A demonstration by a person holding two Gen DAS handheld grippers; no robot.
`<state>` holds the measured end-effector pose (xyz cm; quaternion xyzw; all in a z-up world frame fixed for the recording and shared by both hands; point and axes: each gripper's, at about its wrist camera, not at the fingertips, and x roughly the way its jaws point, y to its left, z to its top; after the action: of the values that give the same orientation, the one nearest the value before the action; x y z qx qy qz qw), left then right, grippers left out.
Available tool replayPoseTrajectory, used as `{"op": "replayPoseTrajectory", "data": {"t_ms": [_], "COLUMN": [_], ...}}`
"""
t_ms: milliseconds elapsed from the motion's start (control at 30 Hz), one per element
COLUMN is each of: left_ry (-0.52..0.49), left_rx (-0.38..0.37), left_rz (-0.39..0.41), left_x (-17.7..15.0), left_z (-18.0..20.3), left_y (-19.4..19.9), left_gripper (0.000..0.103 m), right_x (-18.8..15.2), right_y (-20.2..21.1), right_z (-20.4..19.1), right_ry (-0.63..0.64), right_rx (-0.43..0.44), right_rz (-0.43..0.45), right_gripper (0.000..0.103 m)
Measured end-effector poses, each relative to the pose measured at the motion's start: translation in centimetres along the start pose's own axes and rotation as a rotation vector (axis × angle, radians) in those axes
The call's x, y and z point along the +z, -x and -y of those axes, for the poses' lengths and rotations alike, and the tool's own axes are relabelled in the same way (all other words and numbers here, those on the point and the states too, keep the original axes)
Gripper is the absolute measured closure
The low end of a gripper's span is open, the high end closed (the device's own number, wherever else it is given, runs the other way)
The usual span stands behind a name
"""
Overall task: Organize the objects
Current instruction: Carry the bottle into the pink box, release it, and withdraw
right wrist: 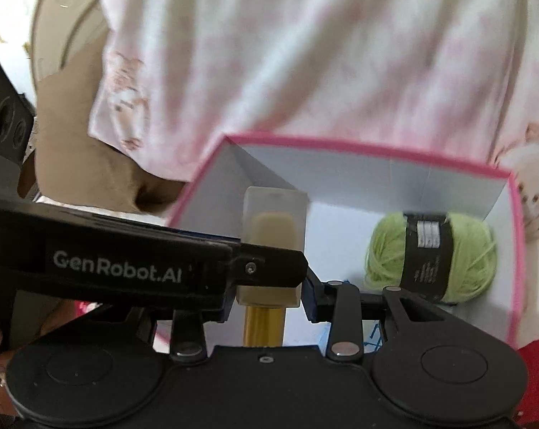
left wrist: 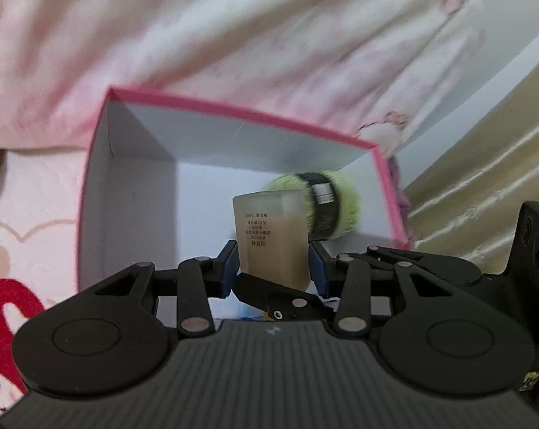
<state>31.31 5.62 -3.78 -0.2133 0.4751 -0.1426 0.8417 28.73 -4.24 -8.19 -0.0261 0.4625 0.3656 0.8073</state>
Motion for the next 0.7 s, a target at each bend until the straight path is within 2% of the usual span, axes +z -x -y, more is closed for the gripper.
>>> {"op": "replayPoseTrajectory", "data": {"t_ms": [267, 533, 600, 700], "left_ry": [0.056, 0.106, 0.103, 0.101], "left_rx": [-0.006, -0.009, 0.003, 0.034], "left_rz": [-0.095, -0.151, -0.148, -0.149], "left_x": [0.6, 0.3, 0.2, -0.1], "left_z": [-2.2, -3.8, -3.7, -3.6], "left_y": [-5.4, -7.4, -7.6, -8.1], "left_gripper": [0.063, 0.062, 0.063, 0.065], "right_x": [-0.4, -0.3, -0.3, -0.4], "right_y": [-4.6, -6.7, -6.6, -6.3], "right_z": [2.2, 2.5, 2.1, 1.4], "right_ry": [-0.039, -0.062, -0.040, -0.005], "right_rx": [-0.046, -0.053, -0.056, -0.086], "right_rz": [-0.081, -0.154, -0.154, -0.165], "right_gripper": [0.061, 0.060, 0.055, 0.054]}}
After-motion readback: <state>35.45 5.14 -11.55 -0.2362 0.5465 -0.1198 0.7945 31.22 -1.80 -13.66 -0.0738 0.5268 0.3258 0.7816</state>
